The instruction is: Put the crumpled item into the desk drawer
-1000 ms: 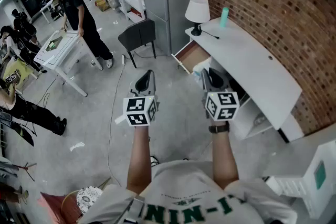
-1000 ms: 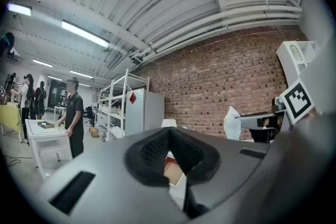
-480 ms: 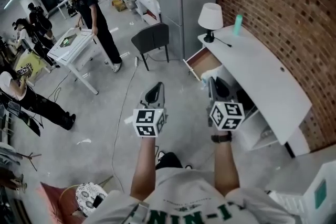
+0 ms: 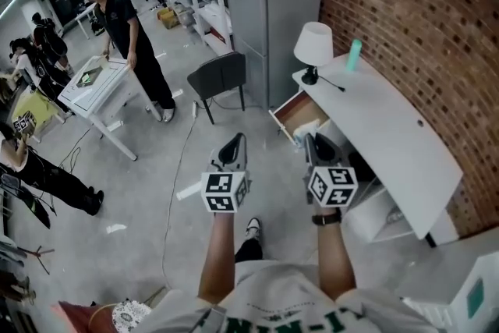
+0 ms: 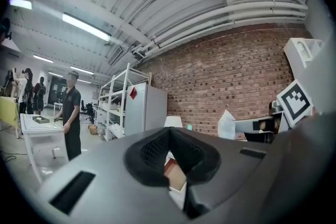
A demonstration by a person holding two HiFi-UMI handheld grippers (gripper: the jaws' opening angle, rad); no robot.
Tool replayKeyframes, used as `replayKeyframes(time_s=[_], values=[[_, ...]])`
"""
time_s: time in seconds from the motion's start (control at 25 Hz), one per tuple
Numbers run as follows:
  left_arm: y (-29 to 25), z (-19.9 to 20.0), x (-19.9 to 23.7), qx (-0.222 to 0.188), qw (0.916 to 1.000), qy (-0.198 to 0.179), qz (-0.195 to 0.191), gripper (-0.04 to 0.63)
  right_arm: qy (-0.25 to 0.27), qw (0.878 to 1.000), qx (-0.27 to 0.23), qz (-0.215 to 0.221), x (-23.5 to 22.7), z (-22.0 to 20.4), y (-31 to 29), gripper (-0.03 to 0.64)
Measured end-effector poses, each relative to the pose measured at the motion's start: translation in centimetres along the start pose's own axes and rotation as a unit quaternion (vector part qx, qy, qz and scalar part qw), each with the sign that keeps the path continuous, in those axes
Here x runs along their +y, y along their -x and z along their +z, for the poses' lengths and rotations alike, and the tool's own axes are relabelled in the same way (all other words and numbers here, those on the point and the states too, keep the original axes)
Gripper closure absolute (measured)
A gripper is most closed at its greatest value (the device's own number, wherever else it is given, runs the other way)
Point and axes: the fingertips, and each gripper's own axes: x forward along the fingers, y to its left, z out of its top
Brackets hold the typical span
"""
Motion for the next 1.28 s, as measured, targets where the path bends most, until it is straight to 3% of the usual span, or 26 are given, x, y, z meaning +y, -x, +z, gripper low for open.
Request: replayKeyframes(time_s=[0.36, 0.6, 0.84, 1.12, 1.28], values=[[-12.0, 3.4, 5.2, -0.022, 0.9969, -0.012, -0.075, 0.600, 0.000, 0.999, 0.011, -0.038, -2.1, 1.6, -10.9, 0.578], [-18.4, 2.0, 7.8, 0.003, 0.9945, -0.017, -0.103, 0.600, -0.011, 0.997, 0.022, -0.069, -3.6, 0.5, -16.3, 0.578], [-22.8, 0.3, 9.5, -0.003, 0.9907, -0.002, -0.136, 0.600, -0.011, 0.995, 0.036, -0.095, -4.8, -1.6, -19.6, 0.578], [-27.6, -2.9, 8.8, 0.016, 0.9850, -0.005, -0.172, 0.600, -0.020, 0.988, 0.076, -0.132, -9.1, -4.7, -21.6, 0.578], [-30.8, -4.7, 7.9, 0.033, 0.9825, 0.003, -0.183, 0.600, -0.028, 0.986, 0.098, -0.131, -11.5, -6.7, -23.8, 0.578]])
